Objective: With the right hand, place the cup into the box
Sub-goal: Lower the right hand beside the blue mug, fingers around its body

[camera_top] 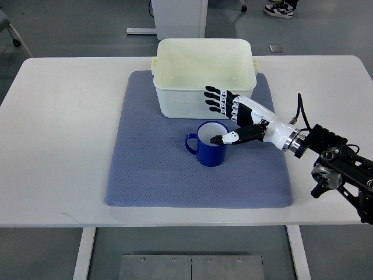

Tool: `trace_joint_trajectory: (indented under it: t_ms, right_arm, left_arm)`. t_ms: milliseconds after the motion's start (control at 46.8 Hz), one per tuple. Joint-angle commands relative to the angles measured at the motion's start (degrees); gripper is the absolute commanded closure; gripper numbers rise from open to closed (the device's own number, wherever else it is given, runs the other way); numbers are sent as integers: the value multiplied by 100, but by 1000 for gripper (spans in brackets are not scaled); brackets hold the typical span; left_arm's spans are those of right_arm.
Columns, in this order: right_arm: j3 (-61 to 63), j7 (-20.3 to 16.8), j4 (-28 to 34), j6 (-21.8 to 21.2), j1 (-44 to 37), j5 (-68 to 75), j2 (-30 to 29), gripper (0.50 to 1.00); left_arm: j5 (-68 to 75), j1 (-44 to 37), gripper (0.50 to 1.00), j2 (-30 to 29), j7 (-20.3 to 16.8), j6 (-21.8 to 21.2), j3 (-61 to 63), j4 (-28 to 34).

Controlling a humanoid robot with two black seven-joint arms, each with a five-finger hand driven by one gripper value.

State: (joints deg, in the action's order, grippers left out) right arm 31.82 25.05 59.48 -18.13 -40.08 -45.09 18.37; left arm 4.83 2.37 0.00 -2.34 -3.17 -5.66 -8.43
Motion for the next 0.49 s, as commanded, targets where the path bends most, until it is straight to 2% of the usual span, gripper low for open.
trace_joint_trajectory:
  t_ms: [0,470]
  right_arm:
    - [-97,70,-41,64,9,1,-26,507]
    - [-677,484,-296,521,9,1,-237,507]
  left_arm:
    - [0,0,500,0,5,0,-5,-1]
    - [0,0,500,0,5,0,12,-1]
